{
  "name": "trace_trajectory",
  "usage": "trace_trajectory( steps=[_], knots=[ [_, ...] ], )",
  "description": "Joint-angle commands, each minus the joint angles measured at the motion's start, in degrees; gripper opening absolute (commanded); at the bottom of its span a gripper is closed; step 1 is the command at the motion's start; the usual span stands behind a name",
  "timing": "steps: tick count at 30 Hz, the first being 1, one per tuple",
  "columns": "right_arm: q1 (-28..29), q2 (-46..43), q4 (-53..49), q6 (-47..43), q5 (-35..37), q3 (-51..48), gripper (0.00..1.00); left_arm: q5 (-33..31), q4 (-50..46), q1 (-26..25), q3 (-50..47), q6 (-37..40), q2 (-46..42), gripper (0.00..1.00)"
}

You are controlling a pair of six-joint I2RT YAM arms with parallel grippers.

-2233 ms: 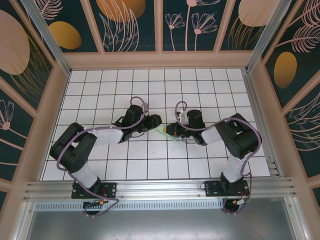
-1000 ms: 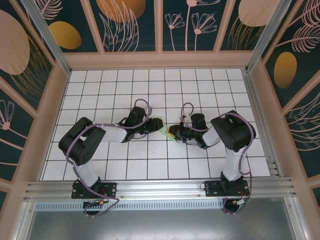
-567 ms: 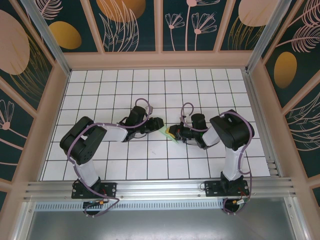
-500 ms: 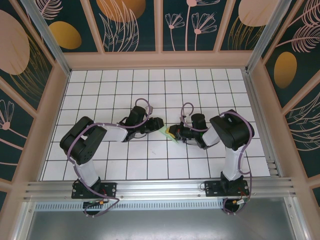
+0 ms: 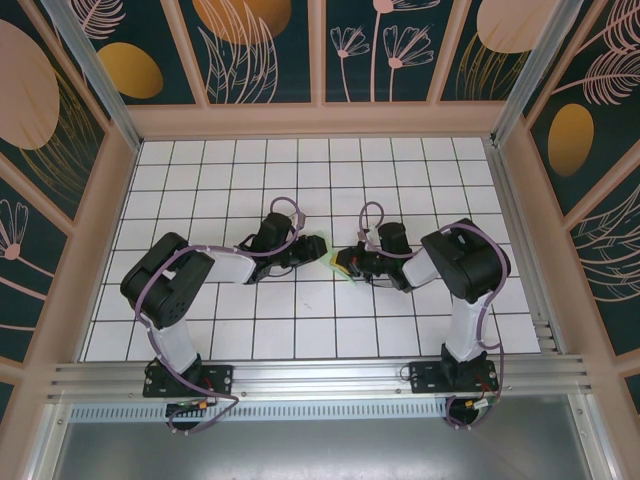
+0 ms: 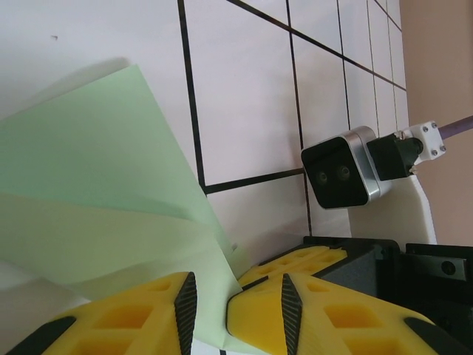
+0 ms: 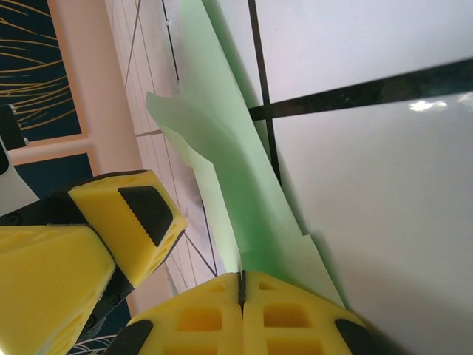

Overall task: Fold a paper plane with a square sheet of paper (pick it up from the middle)
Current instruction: Fold the wing for the fifth time at the center of the table.

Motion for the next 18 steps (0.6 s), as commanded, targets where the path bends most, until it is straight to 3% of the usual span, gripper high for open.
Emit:
trace_trajectory(
  steps=[1, 18],
  knots=[
    [0.20, 1.27, -10.55, -1.60, 4.25, -0.28, 0.00, -0.83, -0.49, 0.21, 0.57, 1.19, 1.39, 0.38],
    [0.46, -0.01, -11.99, -3.40, 4.27, 0.29, 0.00, -2.76, -3.93, 0.21, 3.07, 0.51, 3.66, 0.35]
  ],
)
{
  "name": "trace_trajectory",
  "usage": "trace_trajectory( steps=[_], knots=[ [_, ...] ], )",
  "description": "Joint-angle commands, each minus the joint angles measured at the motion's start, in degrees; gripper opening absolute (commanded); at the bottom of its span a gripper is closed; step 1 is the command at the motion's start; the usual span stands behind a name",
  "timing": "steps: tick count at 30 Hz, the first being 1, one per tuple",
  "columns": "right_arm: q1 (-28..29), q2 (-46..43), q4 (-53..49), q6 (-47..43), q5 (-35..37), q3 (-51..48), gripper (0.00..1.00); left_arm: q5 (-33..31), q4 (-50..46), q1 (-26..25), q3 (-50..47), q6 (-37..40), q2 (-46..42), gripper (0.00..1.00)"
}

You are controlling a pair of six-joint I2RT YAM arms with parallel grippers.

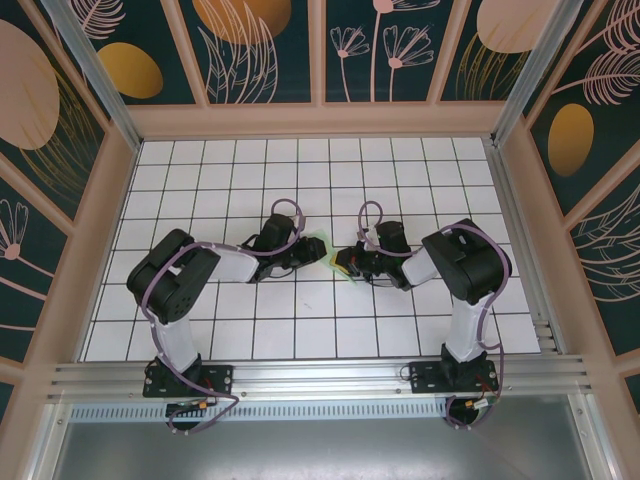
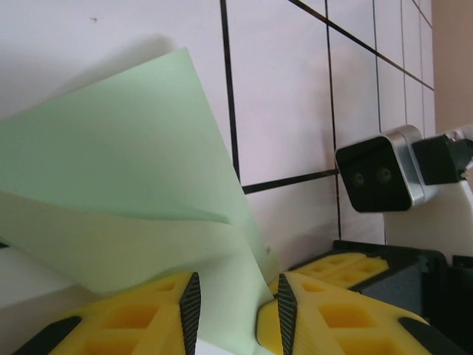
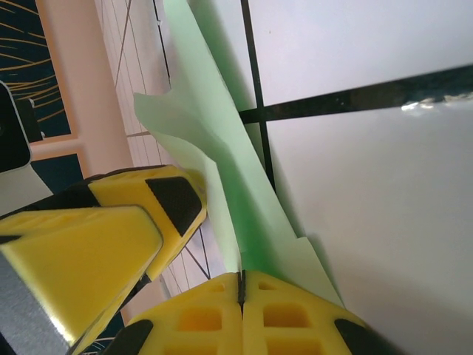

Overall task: Fold a paper plane with a square sheet of paper (pick it up from the middle)
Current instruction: Fold the wing for the fifth time at the center of the table.

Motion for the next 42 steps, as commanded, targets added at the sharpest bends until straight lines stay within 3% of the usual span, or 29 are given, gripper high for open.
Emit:
trace_trajectory(
  steps=[1, 8, 22, 31, 42],
  knots=[
    [0.21, 0.57, -8.78, -2.11, 3.46, -0.45, 0.00, -1.60, -2.62, 0.18, 1.98, 0.28, 1.17, 0.35],
    [0.64, -1.02, -10.43, -4.07, 2.52, 0.68, 0.00, -2.55, -5.04, 0.22, 3.21, -0.03, 1.77, 0.35],
    [0.46, -4.33, -25.04, -18.77, 0.40, 8.30, 0.21, -3.04, -7.97, 0.13, 4.25, -0.93, 2.86, 0.35],
    [0.51, -5.08, -35.04, -33.17, 2.67, 13.04, 0.22, -2.60, -8.28, 0.13, 4.75, -1.23, 2.93, 0.35],
    [1.43, -4.26, -38.92, -40.92, 3.57, 16.52, 0.22, -2.63, -9.34, 0.17, 5.35, -1.81, 3.57, 0.34]
  ],
)
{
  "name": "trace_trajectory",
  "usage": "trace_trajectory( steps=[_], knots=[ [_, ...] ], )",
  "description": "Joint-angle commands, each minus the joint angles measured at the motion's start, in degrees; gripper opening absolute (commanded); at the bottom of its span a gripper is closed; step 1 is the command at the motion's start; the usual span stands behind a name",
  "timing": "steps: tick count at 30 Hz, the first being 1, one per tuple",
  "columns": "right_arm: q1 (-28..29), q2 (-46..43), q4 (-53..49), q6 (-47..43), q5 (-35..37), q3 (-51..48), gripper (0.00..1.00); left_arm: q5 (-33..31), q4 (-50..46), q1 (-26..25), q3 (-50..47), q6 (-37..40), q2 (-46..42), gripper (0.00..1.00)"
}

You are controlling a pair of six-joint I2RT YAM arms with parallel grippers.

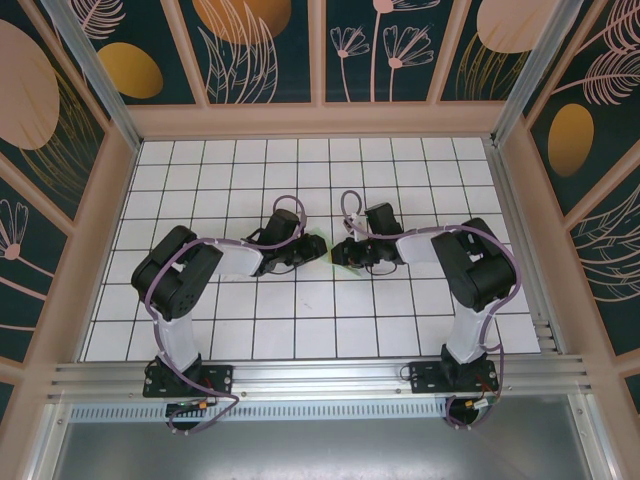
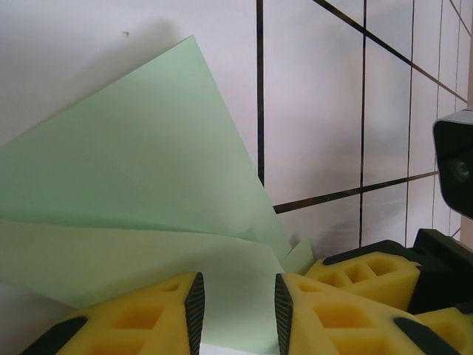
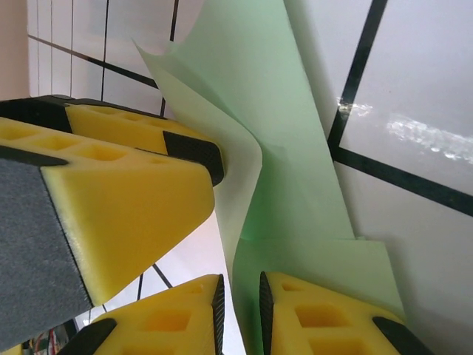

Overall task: Fold a paper plane with a square sheet of paper (pick it up from the middle)
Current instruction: Fold the wing for the fifth time at the center of the table.

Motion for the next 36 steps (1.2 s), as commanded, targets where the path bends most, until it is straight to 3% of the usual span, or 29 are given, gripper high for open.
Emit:
trace_trajectory(
  steps=[1, 8, 14, 26, 36],
  knots=[
    [0.69, -0.39, -2.95, -4.85, 1.24, 2.03, 0.22, -1.01, -2.77, 0.14, 1.05, -0.60, 1.95, 0.34],
    [0.89, 1.01, -2.10, -6.90, 1.31, 1.69, 0.20, -0.66, -2.94, 0.21, 1.30, -0.68, 0.53, 0.34],
    [0.89, 0.38, 0.12, -6.10, 0.60, 0.70, 0.00, 0.13, -2.86, 0.22, 2.00, -0.74, -2.10, 0.34],
    [1.41, -5.58, 15.22, 10.09, -6.85, -6.21, 0.00, -0.91, 2.54, 2.44, -6.08, -0.07, -15.36, 0.46],
    [1.76, -4.70, 26.22, 21.59, -5.91, -11.04, 0.00, 1.66, 8.71, 2.44, -9.07, 0.39, -13.09, 0.47]
  ],
)
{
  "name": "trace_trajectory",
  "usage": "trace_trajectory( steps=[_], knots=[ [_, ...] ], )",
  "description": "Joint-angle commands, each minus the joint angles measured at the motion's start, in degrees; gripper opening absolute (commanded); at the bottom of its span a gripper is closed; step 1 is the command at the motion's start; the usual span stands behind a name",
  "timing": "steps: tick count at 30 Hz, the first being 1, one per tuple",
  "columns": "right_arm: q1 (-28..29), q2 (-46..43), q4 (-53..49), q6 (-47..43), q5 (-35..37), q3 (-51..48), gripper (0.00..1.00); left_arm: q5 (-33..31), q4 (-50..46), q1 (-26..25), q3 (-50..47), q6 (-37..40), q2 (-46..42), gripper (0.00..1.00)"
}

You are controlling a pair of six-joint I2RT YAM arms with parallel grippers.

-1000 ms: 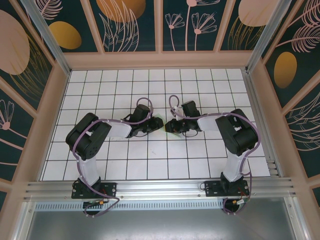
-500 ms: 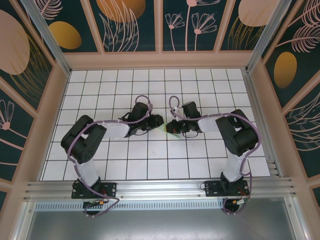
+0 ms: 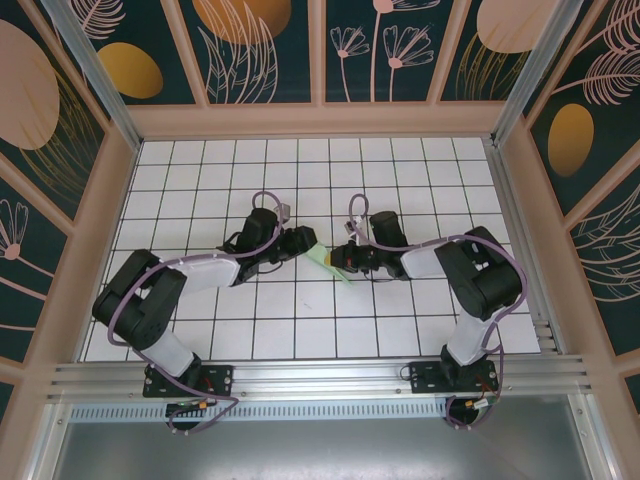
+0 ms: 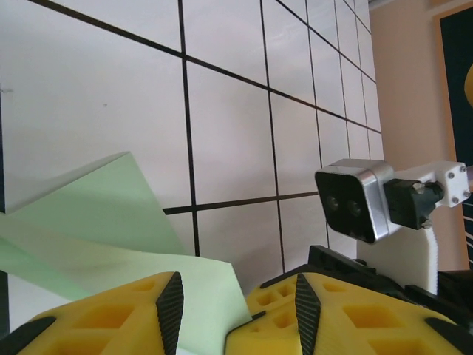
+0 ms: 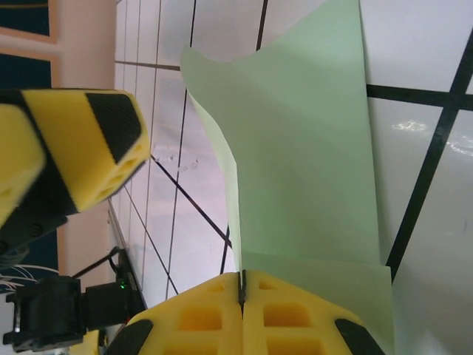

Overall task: Fold a paper plane with a square sheet of paper (pick it up from the middle)
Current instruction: Fold the wing for the fifth time at the center of the table.

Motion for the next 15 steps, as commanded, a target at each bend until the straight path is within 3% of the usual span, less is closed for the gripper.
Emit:
trace_trajectory(
  steps=[1, 15],
  knots=[
    [0.39, -0.72, 7.02, 5.60, -0.48, -1.73, 0.00, 1.85, 5.06, 0.03, -0.54, 0.85, 1.93, 0.47],
    [0.14, 3.24, 11.32, 15.10, 2.34, -4.40, 0.00, 3.45, 7.15, -0.05, 0.58, 1.32, 7.47, 0.46]
  ],
)
